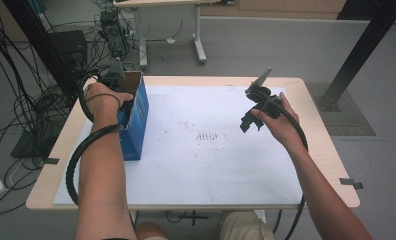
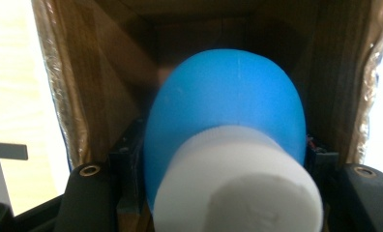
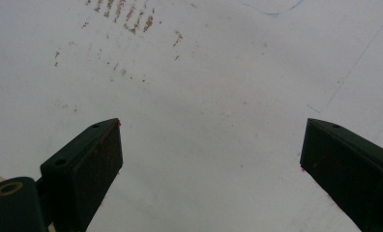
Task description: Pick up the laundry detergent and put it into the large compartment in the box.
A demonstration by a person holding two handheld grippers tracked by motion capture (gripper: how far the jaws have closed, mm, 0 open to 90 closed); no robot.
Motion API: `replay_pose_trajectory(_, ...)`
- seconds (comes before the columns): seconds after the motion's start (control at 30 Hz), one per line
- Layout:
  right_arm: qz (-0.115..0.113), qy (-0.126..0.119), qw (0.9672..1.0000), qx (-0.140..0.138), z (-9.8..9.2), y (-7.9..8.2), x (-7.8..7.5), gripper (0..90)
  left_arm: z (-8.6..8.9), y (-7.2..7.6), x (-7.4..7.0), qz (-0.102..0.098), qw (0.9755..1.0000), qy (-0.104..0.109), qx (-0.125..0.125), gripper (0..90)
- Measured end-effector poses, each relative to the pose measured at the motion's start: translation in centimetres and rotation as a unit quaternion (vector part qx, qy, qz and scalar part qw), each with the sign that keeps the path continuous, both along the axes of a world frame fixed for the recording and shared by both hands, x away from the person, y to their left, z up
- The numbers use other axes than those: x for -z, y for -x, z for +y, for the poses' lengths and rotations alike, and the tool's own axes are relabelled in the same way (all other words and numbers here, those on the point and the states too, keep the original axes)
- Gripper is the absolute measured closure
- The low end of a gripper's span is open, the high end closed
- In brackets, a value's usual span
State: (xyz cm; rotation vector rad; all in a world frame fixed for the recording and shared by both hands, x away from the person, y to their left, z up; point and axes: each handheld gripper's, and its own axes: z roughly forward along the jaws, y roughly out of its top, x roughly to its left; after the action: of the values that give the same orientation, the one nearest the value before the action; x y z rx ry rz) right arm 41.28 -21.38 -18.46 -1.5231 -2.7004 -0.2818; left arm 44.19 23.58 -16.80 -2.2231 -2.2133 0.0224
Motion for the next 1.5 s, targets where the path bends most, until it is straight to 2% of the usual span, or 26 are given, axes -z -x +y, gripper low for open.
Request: replay_pose_trajectory(1.5,-0.002,0.002,1.0,0.007,-0.07,0.22,-0.1,8.1,0.15,-0.05,0.2,-0.006,1.0,0.002,0.0,36.7)
